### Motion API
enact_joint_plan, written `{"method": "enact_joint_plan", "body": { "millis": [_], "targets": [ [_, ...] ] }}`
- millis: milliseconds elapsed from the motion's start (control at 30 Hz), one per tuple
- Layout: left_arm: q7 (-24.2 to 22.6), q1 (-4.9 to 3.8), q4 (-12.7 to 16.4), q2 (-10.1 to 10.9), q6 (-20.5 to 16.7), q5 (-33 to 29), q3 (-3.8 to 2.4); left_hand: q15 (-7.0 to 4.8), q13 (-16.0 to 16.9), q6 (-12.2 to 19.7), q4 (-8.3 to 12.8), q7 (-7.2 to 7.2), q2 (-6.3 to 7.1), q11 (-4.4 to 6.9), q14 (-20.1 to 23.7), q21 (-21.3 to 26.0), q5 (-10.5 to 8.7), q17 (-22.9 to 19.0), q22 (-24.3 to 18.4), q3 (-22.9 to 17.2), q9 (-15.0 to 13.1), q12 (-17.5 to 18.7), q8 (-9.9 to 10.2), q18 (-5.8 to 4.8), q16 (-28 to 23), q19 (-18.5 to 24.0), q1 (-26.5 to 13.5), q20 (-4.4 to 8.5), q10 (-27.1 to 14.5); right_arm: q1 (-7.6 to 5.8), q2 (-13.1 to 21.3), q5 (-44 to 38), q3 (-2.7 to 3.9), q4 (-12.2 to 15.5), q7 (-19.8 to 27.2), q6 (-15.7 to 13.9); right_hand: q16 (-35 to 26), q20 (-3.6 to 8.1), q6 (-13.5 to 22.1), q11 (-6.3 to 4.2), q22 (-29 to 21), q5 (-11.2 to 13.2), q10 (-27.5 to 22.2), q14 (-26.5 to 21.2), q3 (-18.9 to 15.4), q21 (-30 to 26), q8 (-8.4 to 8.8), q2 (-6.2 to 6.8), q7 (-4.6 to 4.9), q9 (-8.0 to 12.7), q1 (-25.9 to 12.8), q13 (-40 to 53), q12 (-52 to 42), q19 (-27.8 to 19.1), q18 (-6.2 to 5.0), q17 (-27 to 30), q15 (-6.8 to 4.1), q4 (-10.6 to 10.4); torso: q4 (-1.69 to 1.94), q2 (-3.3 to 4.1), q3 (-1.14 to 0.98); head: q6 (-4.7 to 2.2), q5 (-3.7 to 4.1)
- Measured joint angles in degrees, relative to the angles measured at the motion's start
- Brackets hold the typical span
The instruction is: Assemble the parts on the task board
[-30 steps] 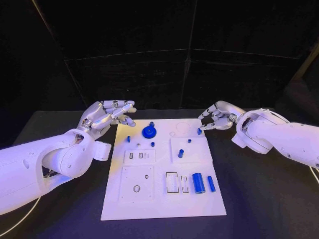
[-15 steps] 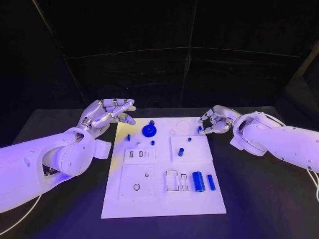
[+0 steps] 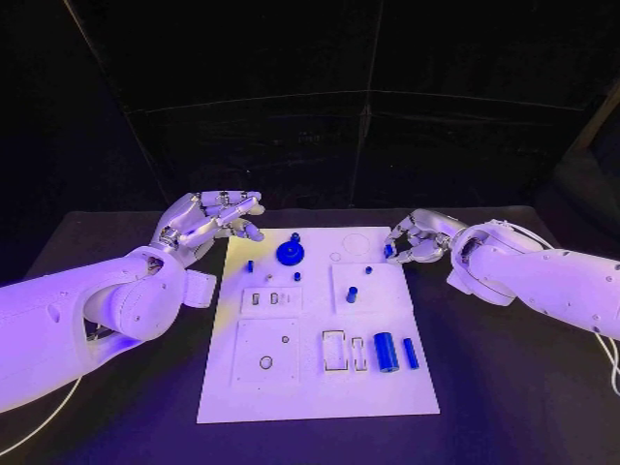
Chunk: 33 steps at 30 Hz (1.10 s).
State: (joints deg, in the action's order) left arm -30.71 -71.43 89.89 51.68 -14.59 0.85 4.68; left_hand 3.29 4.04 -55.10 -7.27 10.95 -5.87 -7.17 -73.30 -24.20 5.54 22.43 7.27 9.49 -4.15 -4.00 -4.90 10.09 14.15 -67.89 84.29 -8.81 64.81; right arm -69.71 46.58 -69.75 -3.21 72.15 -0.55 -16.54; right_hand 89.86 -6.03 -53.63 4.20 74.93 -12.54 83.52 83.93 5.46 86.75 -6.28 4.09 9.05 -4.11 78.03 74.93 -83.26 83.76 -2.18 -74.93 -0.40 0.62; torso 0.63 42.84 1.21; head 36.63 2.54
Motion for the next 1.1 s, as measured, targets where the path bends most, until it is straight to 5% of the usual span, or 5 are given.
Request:
{"method": "enact_joint_plan", "body": {
  "millis": [300,433,1100],
  "targets": [
    [0.0,0.02,0.0,0.0,0.0,0.0,0.00,0.00,0.0,-0.2,-0.1,0.20,0.00,0.00,0.0,0.0,0.00,0.1,0.1,0.1,0.0,0.0,0.0,0.00,0.0,0.0,0.0,0.00,0.0,0.05,-1.0,-0.2,0.00,-1.0,-0.1,-0.1,0.0,0.00,-0.7,0.00,0.0,1.0,0.0,0.0,1.0,0.0,-0.36,-1.76,0.07,0.0,-0.4,0.0,-0.2,0.0,-0.01,0.0,0.00,-0.2,0.02,0.00,0.02,0.14,-0.14],
    [0.0,0.03,0.0,0.0,0.0,0.0,0.00,0.21,0.0,-0.2,-0.1,0.20,0.00,0.00,0.2,0.0,0.00,0.3,0.0,0.1,0.0,0.0,0.2,0.00,0.0,0.0,0.0,0.00,0.0,0.07,-1.4,-0.1,0.00,-1.5,0.0,-0.2,0.0,0.00,-0.9,0.00,0.0,6.0,0.0,0.0,2.9,0.0,-0.36,-4.20,0.28,0.1,-0.1,0.0,-0.2,0.0,-0.01,0.0,0.00,-0.1,0.04,0.00,0.02,0.15,-0.08],
    [0.1,0.04,0.1,0.1,0.0,0.0,0.00,0.00,0.0,-0.2,-0.1,0.20,0.00,0.00,0.4,0.0,0.00,0.4,0.0,0.1,0.0,0.0,0.2,0.00,0.0,0.0,0.0,0.00,0.0,0.22,-2.0,0.3,0.01,-2.3,0.0,-0.2,0.0,0.00,-1.3,0.00,0.0,7.7,0.0,0.0,4.1,0.0,-0.36,-3.92,0.24,0.2,-0.4,0.0,-0.2,0.0,-0.01,0.0,0.00,0.9,0.07,-0.03,0.03,0.74,-0.15]
  ]
}}
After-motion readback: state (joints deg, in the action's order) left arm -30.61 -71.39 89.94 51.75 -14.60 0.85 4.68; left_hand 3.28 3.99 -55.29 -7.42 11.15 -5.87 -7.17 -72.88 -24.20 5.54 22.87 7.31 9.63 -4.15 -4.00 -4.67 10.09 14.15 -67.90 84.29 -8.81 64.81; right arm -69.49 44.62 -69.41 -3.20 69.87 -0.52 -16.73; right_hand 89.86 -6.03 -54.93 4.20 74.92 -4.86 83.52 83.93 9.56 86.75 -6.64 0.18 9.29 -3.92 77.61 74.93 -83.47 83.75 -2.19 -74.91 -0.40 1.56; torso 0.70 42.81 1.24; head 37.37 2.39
